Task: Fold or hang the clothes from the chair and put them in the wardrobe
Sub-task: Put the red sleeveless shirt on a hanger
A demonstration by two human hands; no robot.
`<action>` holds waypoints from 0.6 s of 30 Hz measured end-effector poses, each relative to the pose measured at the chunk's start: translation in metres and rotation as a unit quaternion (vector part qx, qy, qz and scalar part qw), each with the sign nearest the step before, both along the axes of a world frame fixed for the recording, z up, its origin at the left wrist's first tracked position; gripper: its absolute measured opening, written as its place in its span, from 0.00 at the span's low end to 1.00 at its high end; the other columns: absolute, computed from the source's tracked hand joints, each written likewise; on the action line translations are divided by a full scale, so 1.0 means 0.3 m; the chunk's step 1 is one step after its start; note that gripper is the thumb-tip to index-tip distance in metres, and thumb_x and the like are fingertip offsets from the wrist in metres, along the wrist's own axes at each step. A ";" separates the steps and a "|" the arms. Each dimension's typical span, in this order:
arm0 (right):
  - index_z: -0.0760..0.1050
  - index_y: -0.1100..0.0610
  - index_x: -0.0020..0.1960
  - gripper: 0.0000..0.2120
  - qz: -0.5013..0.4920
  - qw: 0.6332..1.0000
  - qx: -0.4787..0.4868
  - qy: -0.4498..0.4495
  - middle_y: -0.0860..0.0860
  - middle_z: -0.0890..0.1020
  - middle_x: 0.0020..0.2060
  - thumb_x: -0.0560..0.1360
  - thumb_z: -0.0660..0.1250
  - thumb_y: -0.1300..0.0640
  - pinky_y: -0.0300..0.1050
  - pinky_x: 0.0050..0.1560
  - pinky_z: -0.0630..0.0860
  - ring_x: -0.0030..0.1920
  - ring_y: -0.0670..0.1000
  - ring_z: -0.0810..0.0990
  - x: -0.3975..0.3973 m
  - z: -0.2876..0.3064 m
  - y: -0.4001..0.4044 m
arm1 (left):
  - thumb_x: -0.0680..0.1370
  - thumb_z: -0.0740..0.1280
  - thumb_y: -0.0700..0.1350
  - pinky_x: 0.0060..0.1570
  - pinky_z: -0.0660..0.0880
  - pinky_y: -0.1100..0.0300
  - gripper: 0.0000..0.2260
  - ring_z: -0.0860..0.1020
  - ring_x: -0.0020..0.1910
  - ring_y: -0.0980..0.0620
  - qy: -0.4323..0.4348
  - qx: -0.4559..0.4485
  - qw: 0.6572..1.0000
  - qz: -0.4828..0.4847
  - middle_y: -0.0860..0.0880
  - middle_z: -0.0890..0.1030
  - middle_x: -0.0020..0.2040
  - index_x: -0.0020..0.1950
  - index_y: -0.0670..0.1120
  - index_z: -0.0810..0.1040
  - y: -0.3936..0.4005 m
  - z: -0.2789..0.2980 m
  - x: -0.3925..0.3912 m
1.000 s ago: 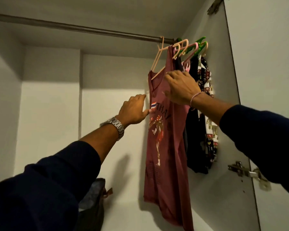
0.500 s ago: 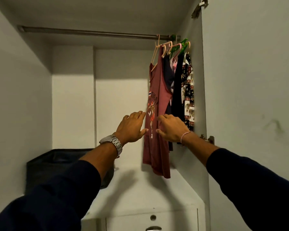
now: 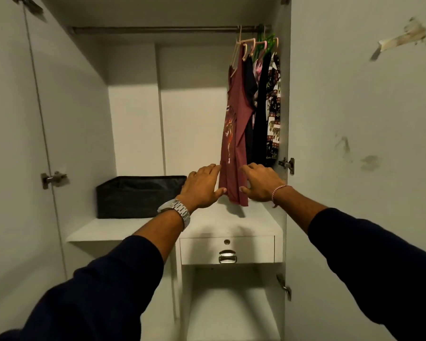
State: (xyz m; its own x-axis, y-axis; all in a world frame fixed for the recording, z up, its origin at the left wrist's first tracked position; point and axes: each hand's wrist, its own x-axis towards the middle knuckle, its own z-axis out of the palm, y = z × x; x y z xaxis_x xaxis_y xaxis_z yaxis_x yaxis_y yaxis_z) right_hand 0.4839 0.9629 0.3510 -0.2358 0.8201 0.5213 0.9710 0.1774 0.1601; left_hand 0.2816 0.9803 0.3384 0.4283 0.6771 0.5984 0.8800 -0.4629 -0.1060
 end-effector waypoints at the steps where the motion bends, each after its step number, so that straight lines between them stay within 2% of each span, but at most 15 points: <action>1: 0.64 0.56 0.73 0.30 -0.001 1.000 -0.004 0.004 0.58 0.74 0.67 0.78 0.67 0.43 0.58 0.66 0.72 0.65 0.60 0.74 -0.010 -0.005 -0.028 | 0.81 0.63 0.58 0.73 0.64 0.43 0.34 0.63 0.77 0.44 -0.002 -0.006 1.000 0.001 0.44 0.62 0.79 0.81 0.46 0.55 -0.027 -0.009 -0.008; 7: 0.65 0.57 0.73 0.29 0.000 0.999 -0.026 0.021 0.58 0.73 0.68 0.78 0.67 0.46 0.58 0.67 0.71 0.66 0.61 0.73 -0.117 -0.123 -0.224 | 0.81 0.64 0.58 0.73 0.63 0.41 0.33 0.63 0.77 0.43 0.009 -0.045 0.999 0.009 0.44 0.62 0.79 0.80 0.45 0.56 -0.219 -0.124 -0.076; 18: 0.64 0.54 0.75 0.30 -0.047 0.996 -0.064 0.041 0.58 0.72 0.70 0.78 0.67 0.44 0.57 0.69 0.69 0.68 0.60 0.72 -0.135 -0.304 -0.550 | 0.81 0.63 0.58 0.72 0.63 0.44 0.33 0.63 0.77 0.44 0.021 -0.081 0.996 -0.028 0.44 0.62 0.79 0.80 0.45 0.57 -0.492 -0.300 -0.080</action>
State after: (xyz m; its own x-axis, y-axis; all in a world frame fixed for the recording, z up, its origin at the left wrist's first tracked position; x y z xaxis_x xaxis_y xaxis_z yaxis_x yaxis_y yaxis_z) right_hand 0.4434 0.7979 0.2599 -0.1154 0.8973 0.4261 0.9932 0.0981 0.0623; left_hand 0.2576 0.8327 0.2484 0.4908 0.7375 0.4639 0.8483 -0.5259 -0.0615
